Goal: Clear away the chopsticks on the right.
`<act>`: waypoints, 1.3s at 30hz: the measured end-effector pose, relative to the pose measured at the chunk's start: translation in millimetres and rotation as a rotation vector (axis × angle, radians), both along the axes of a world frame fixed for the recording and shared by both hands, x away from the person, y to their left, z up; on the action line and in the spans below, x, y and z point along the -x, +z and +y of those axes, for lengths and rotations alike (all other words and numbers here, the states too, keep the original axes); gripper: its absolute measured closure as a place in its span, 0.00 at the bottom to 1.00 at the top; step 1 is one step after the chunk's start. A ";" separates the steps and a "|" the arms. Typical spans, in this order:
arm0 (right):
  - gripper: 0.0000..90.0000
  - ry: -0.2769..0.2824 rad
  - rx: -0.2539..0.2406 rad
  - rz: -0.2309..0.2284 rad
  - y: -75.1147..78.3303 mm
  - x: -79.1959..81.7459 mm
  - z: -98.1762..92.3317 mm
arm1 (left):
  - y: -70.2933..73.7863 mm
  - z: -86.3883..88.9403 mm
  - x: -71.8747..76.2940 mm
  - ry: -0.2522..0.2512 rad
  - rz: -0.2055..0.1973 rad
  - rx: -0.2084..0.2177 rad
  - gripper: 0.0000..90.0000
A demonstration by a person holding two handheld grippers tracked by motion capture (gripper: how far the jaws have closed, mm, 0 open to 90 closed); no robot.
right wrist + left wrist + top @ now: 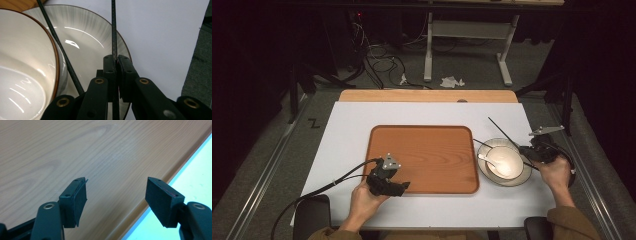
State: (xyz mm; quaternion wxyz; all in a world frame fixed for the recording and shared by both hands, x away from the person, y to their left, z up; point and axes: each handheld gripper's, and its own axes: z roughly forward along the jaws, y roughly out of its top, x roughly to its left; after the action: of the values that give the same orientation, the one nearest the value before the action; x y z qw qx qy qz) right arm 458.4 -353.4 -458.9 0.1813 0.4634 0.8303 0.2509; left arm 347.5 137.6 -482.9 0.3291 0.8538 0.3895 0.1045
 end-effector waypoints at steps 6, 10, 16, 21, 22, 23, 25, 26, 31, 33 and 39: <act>0.96 0.023 -0.015 -0.047 12.5 6.6 4.2 | -0.2 0.1 -0.6 -0.002 0.002 -0.001 0.37; 0.96 0.027 -0.035 -0.064 21.5 11.4 8.8 | 0.7 0.7 0.3 -0.003 -0.004 -0.003 0.37; 0.96 0.047 -0.045 -0.081 32.5 19.2 20.5 | -0.2 0.1 -0.2 -0.004 0.004 -0.004 0.37; 0.96 0.088 -0.051 -0.118 46.3 32.8 37.3 | 0.1 0.3 0.6 -0.002 0.002 -0.002 0.37; 0.96 0.088 -0.051 -0.118 46.3 32.8 37.3 | 0.1 0.3 0.6 -0.002 0.002 -0.002 0.37; 0.96 0.098 -0.051 -0.124 48.0 34.8 40.7 | -0.1 0.1 0.3 -0.002 0.003 -0.003 0.37; 0.96 0.112 -0.053 -0.119 51.4 38.7 47.1 | -0.5 -0.2 0.0 -0.002 0.004 -0.003 0.37; 0.96 0.125 -0.060 -0.116 52.6 40.3 49.8 | -0.3 0.0 0.0 -0.003 0.004 -0.004 0.37; 0.96 0.156 -0.069 -0.114 58.3 48.8 63.9 | 0.6 0.4 1.0 -0.001 -0.001 -0.001 0.37; 0.96 0.164 -0.071 -0.112 61.9 53.6 69.9 | 0.4 0.5 0.6 -0.001 0.000 -0.002 0.37; 0.96 0.239 -0.071 -0.115 67.9 68.6 94.8 | 1.0 0.6 1.3 -0.002 -0.004 -0.003 0.37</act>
State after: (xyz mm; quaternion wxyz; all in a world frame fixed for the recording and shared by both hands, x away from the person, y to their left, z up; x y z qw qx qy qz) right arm 389.8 -258.6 -391.1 0.1807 0.3522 0.8585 0.3260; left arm 346.1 138.2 -481.9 0.3287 0.8546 0.3878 0.1062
